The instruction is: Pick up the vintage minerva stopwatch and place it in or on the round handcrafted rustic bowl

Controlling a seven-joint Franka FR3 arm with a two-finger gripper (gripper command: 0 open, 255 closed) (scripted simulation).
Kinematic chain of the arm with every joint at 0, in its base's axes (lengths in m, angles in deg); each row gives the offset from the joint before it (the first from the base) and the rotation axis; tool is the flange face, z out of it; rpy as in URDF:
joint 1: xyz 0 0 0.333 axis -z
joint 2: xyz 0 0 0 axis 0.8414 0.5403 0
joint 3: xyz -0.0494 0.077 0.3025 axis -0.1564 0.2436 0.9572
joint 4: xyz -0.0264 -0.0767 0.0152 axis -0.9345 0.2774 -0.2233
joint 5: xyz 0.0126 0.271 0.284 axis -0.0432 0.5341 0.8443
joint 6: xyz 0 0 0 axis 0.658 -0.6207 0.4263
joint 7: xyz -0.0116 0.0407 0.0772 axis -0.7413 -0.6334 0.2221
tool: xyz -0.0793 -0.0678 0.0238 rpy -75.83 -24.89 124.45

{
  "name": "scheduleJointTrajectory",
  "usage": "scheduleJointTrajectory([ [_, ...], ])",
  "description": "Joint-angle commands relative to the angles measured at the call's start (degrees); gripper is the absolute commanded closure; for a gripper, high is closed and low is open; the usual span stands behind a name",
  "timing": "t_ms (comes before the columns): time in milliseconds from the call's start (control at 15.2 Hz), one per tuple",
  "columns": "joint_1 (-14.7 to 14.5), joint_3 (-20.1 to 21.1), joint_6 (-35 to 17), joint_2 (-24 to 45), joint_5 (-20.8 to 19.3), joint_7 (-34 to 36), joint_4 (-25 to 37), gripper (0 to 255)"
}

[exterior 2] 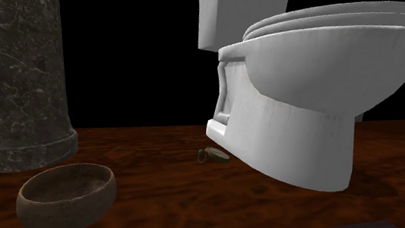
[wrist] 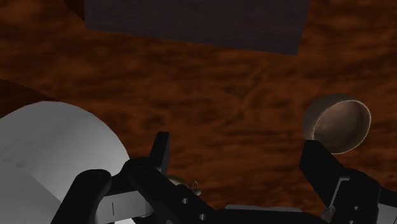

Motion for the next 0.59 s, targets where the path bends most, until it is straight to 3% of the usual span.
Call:
scheduleJointTrajectory([
  [0, 0.0, 0.0, 0.0, 0.0, 0.0, 0.0, 0.0, 0],
  [528, 0.2, 6.6, -17.5, 8.1, 1.0, 8.6, -6.6, 0],
])
